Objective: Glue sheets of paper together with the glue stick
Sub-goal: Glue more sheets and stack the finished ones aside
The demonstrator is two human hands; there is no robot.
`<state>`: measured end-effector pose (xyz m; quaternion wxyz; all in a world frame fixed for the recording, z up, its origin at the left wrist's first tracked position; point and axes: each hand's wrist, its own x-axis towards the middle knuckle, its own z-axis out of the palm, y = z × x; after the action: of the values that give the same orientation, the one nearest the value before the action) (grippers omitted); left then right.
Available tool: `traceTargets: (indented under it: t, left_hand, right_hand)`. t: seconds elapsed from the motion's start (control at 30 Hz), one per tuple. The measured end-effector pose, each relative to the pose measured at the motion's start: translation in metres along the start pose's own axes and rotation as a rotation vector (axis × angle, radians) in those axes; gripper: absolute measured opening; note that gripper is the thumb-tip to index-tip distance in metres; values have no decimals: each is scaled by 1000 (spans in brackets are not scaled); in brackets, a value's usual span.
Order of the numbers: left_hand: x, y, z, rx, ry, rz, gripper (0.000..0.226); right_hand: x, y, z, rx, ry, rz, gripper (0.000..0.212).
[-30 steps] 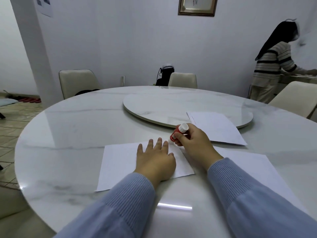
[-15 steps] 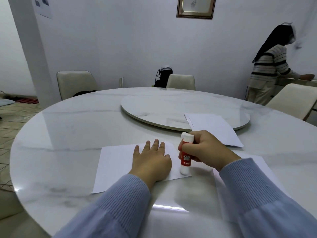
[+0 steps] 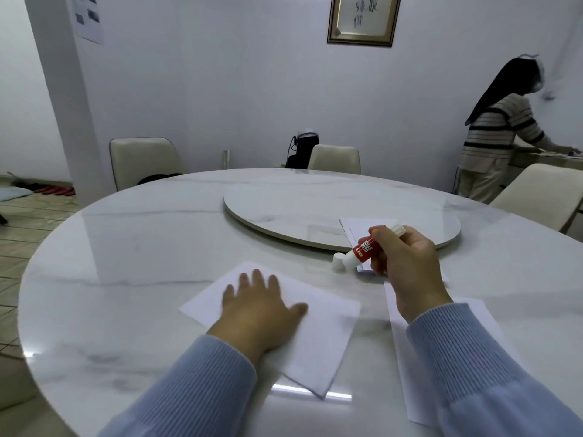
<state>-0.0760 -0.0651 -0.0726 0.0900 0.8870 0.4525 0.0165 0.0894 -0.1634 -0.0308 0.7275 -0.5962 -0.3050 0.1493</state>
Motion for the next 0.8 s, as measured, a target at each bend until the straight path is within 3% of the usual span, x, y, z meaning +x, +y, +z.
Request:
traceTargets:
  t: [0.07,0.13,0.23,0.37,0.8]
  left_hand:
    - [1,1,1,-93,-119,274,68]
    - [2,3,-3,-234,-49,389,57]
    - [8,7,1,-201,168,304,59]
    - [9,11,16,-7,-9,242,71]
    - [16,8,15,-8,-3,198,55]
  right_hand:
    - [0,4,1,-14,-9,-21,14]
    - [-1,9,2,-36,-47,-36,8]
    - [-1,16,4,-151,-138,-82,12]
    - [-3,22,7,-262,-291,-98,16]
    - [-10,28,21,-432,-407,-106,12]
